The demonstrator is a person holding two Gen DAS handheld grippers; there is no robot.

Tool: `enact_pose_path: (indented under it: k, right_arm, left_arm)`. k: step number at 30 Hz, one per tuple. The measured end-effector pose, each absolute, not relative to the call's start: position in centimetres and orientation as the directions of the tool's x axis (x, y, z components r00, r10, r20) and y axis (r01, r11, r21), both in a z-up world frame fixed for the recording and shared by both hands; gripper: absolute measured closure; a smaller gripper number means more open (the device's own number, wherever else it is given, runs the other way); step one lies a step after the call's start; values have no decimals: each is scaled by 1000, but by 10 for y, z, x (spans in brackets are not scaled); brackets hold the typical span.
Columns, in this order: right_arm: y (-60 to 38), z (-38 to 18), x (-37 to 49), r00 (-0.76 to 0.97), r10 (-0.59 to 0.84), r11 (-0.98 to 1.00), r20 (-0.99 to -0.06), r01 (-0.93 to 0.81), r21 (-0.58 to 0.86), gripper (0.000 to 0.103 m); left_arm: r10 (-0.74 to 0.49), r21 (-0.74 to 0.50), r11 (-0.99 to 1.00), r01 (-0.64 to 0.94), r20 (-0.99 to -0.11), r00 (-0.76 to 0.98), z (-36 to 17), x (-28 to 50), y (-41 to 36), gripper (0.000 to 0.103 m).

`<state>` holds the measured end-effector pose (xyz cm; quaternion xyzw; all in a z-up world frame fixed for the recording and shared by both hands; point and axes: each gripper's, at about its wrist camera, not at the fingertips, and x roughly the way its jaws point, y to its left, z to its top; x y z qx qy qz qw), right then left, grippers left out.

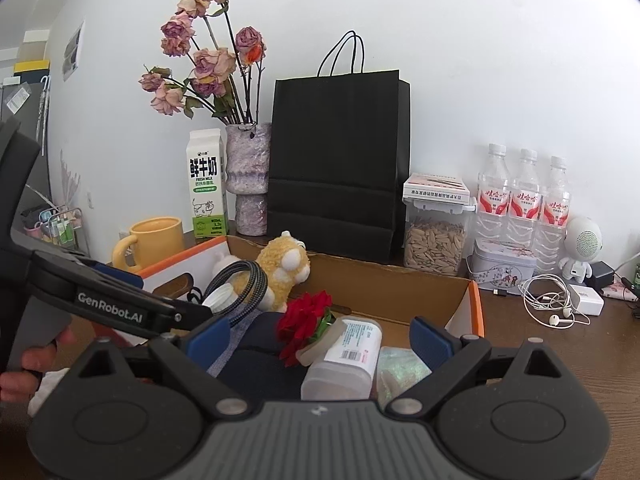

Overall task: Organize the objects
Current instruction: 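Release the cap and block in the box and withdraw both tools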

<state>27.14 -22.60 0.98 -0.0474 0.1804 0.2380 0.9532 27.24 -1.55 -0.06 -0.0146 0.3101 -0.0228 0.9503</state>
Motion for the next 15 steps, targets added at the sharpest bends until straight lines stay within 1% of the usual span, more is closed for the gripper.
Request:
enact_pose_path:
  k: [7,10,15]
  right_arm:
    - [-229,15,243,823,443,885,-356,-464,29,4]
    - [-228,15,229,820,445,885,-360,-464,36,0]
    - [-223,11,208,809,450,881,-379,-472,38,0]
  left_arm:
    - [-28,-34,999,10,-602,798,4,242,-9,0]
    - [-12,-25,1000,-4,-608,794,6,229,-5,0]
    - [19,-12,999,-34,-620,784,7,207,4,0]
